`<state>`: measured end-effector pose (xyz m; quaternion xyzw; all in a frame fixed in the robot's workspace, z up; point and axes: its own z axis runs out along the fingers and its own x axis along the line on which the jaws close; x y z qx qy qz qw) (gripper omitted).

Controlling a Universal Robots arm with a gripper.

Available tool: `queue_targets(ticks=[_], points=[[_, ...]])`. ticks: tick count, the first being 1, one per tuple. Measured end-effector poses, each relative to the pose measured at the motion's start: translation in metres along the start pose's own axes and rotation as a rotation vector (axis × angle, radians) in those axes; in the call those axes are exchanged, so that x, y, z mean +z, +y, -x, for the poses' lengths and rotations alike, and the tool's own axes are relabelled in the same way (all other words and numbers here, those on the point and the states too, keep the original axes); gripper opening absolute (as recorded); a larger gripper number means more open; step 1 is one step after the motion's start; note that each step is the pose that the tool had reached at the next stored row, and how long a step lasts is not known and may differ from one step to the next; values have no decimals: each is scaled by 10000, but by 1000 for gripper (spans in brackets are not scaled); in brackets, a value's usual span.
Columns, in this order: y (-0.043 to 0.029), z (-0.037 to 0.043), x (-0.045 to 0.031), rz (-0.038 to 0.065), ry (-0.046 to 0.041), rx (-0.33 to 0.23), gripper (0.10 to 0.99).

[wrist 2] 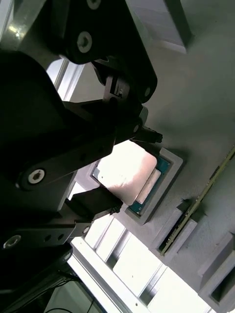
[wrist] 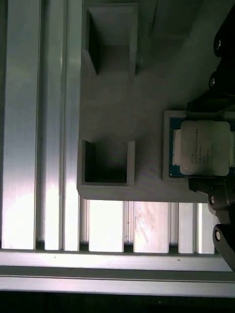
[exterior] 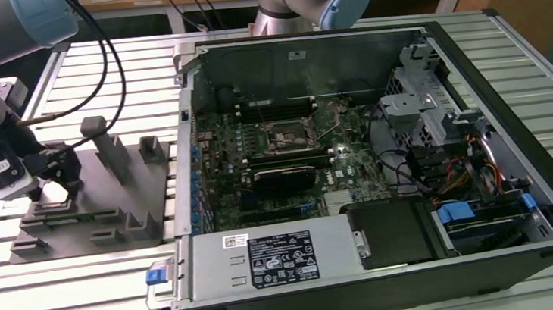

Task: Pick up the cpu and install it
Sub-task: 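Pick up the cpu and move it towards the insertion slot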

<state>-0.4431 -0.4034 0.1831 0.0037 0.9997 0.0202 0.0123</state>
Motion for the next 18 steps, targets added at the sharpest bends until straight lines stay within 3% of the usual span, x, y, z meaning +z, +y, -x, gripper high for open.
queue_targets(ticks=[18], points=[[-1, -19, 10, -2, -2, 65, 647]])
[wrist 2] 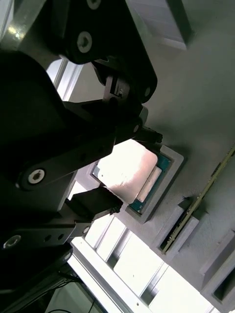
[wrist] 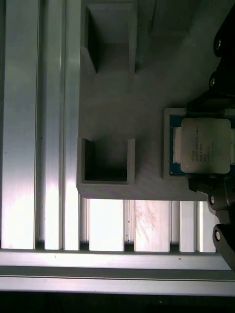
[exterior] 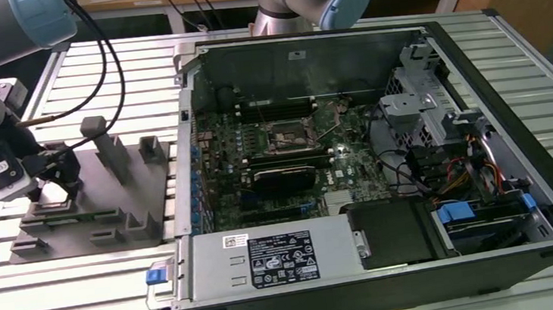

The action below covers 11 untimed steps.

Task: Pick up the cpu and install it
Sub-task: 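Pick up the cpu and move it towards the insertion slot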

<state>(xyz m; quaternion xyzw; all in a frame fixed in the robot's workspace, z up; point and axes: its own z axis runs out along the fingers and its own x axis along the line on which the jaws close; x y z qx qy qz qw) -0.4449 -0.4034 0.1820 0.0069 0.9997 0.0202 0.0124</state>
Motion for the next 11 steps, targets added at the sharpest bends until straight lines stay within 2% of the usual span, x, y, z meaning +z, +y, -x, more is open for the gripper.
queue_targets(ticks=[5, 6, 7, 11], points=[[0, 0, 0, 0, -1, 6, 647], [0, 0, 0, 0, -1, 7, 631], [0, 0, 0, -1, 0, 8, 569], [0, 0, 0, 0, 0, 12, 541]])
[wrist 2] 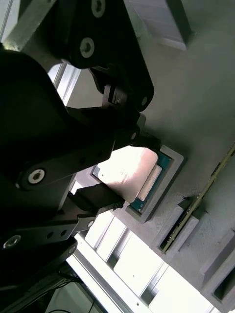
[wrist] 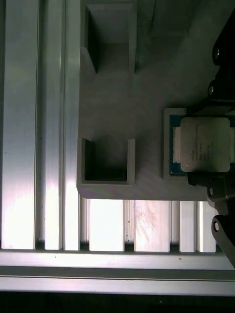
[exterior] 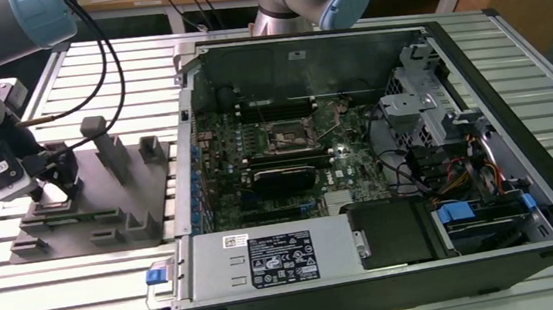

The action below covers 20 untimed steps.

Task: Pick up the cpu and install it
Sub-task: 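Pick up the cpu and move it towards the insertion slot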

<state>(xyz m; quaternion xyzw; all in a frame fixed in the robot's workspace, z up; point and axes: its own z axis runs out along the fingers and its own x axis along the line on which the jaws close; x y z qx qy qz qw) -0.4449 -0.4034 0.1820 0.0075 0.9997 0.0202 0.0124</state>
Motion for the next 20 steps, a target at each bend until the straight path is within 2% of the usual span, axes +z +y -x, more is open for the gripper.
queue_targets(ticks=[9, 20], points=[[1, 1, -7, 2, -4, 6, 541], [5, 3, -121, 0, -2, 6, 541]])
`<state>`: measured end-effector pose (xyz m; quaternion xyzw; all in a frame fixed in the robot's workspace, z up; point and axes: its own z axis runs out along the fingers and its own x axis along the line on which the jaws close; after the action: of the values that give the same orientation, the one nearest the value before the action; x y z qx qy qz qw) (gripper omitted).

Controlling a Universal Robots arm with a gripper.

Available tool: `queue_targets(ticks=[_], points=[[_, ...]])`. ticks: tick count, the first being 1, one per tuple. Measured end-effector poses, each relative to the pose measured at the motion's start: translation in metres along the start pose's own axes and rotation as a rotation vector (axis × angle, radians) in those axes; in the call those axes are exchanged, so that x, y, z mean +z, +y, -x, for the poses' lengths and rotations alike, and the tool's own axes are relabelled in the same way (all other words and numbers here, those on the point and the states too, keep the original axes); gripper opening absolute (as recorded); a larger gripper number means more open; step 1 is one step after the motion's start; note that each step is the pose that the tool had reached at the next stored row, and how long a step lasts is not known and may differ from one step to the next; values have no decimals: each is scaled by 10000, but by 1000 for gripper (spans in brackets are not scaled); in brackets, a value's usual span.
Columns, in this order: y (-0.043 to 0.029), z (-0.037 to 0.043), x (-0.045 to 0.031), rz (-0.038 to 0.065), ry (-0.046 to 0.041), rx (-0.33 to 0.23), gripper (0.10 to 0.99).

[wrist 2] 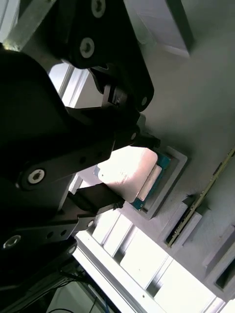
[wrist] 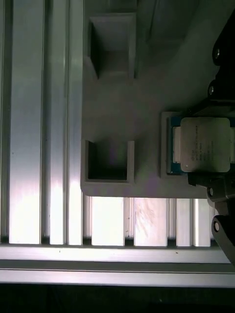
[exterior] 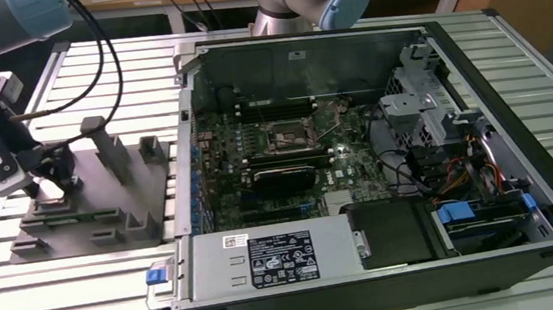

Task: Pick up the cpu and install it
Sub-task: 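Pick up the cpu and move it towards the insertion slot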

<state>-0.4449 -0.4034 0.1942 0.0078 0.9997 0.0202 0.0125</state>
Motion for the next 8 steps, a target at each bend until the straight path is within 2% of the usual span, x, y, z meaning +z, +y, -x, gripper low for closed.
queue_targets(ticks=[8], points=[[5, 3, -116, 0, -3, 0, 541]])
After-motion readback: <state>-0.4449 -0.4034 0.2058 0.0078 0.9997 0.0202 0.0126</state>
